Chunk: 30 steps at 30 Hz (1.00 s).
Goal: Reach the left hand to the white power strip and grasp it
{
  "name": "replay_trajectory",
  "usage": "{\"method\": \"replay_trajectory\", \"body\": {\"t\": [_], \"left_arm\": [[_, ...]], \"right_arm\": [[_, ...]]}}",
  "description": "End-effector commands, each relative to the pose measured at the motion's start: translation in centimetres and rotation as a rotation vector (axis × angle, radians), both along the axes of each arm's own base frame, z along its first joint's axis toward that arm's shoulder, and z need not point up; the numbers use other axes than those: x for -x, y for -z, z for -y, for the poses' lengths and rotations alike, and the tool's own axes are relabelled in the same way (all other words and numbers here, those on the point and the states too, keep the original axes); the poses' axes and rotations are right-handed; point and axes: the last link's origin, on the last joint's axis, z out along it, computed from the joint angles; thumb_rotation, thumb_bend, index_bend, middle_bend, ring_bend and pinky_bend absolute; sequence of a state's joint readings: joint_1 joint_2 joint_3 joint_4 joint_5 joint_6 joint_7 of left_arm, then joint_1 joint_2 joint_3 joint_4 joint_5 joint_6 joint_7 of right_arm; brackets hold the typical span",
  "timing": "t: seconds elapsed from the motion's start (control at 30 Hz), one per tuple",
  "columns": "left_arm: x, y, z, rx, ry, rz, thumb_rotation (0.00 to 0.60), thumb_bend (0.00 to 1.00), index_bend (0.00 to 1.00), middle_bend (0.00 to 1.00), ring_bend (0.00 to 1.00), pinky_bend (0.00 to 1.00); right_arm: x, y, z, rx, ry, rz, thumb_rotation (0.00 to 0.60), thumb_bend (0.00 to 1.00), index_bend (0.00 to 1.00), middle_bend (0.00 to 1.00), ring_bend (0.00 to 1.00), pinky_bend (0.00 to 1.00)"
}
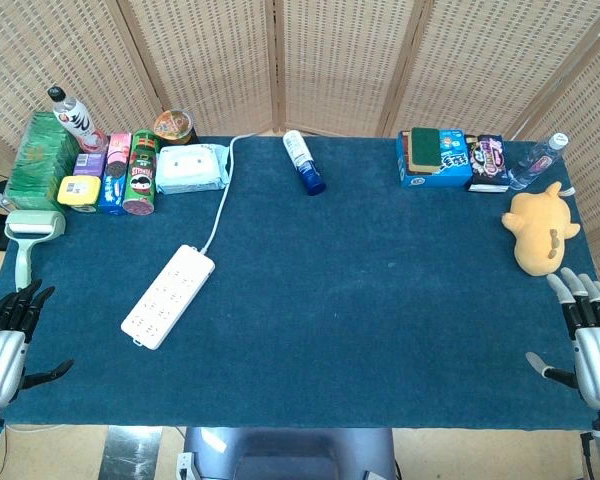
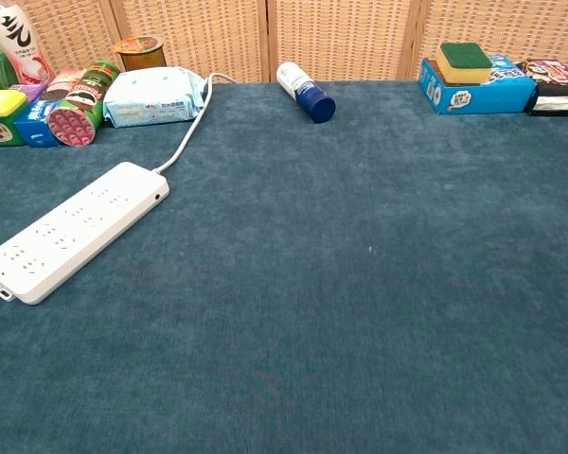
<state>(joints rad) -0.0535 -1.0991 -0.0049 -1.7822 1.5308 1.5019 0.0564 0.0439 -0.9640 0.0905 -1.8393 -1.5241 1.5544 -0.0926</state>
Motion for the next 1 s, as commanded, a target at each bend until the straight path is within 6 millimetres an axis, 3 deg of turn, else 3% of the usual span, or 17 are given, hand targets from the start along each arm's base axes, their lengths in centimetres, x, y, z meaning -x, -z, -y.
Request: {"method": "replay_trajectory", "body": {"t": [0.03, 0.47, 0.5, 0.53, 0.57, 0.6, 0.63, 0.7, 0.73, 0.8, 0.9, 1.0], "left_arm": [[0.0, 0.0, 0.0, 0.000, 0.001, 0.000, 0.600, 0.15, 0.00, 0.00, 0.00, 0.03], [-0.1, 0.1, -0.1, -0.008, 0.025, -0.010, 0.600, 0.15, 0.00, 0.00, 0.00, 0.03], [-0.2, 0.1, -0.2, -0.019, 0.030, -0.012, 0.600, 0.16, 0.00, 0.04, 0.01, 0.03], [-0.2, 0.1, -0.3, -0.029, 0.036, -0.010, 0.600, 0.16, 0.00, 0.17, 0.10, 0.05], [-0.3, 0.1, -0.5, -0.049, 0.046, -0.002, 0.600, 0.17, 0.00, 0.31, 0.22, 0.10], [-0.4, 0.1, -0.5, -0.056, 0.048, 0.008, 0.600, 0.18, 0.00, 0.57, 0.48, 0.27], [-0.4, 0.3, -0.6, -0.057, 0.051, 0.024, 0.600, 0.20, 0.00, 0.79, 0.74, 0.51], [-0.5, 0.5, -0.8, -0.052, 0.057, 0.051, 0.600, 0.26, 0.00, 0.96, 0.96, 0.86], [-0.6, 0.7, -1.0, -0.045, 0.060, 0.069, 0.600, 0.30, 0.00, 0.99, 0.99, 0.94], [-0.7, 1.2, -1.6, -0.042, 0.061, 0.082, 0.600, 0.42, 0.00, 1.00, 1.00, 1.00], [-1.4, 3.5, -4.2, 0.038, 0.033, 0.197, 0.600, 0.56, 0.00, 1.00, 1.00, 1.00], [-2.0, 4.3, -6.0, 0.072, 0.011, 0.224, 0.600, 0.60, 0.04, 1.00, 1.00, 1.00]], "right_arm": [[0.0, 0.0, 0.0, -0.002, 0.000, 0.000, 0.600, 0.00, 0.07, 0.03, 0.03, 0.00], [0.1, 0.0, 0.1, -0.010, 0.009, 0.015, 0.600, 0.00, 0.07, 0.03, 0.03, 0.00], [0.1, 0.0, 0.1, -0.011, 0.009, 0.016, 0.600, 0.00, 0.07, 0.03, 0.03, 0.00], [0.1, 0.0, 0.1, -0.011, 0.009, 0.017, 0.600, 0.00, 0.07, 0.03, 0.03, 0.00], [0.1, 0.0, 0.1, -0.012, 0.008, 0.017, 0.600, 0.00, 0.07, 0.03, 0.03, 0.00], [0.1, 0.0, 0.1, -0.013, 0.008, 0.017, 0.600, 0.00, 0.07, 0.03, 0.03, 0.00], [0.1, 0.0, 0.1, -0.013, 0.008, 0.016, 0.600, 0.00, 0.07, 0.03, 0.03, 0.00], [0.1, 0.0, 0.1, -0.013, 0.009, 0.016, 0.600, 0.00, 0.07, 0.03, 0.03, 0.00], [0.1, 0.0, 0.1, -0.014, 0.010, 0.016, 0.600, 0.00, 0.07, 0.03, 0.03, 0.00], [0.1, 0.1, 0.1, -0.017, 0.013, 0.014, 0.600, 0.00, 0.07, 0.03, 0.03, 0.00], [0.1, 0.3, 0.1, -0.023, 0.018, 0.016, 0.600, 0.00, 0.07, 0.03, 0.03, 0.00], [0.2, 0.4, 0.2, -0.027, 0.021, 0.019, 0.600, 0.00, 0.07, 0.03, 0.03, 0.00]]}}
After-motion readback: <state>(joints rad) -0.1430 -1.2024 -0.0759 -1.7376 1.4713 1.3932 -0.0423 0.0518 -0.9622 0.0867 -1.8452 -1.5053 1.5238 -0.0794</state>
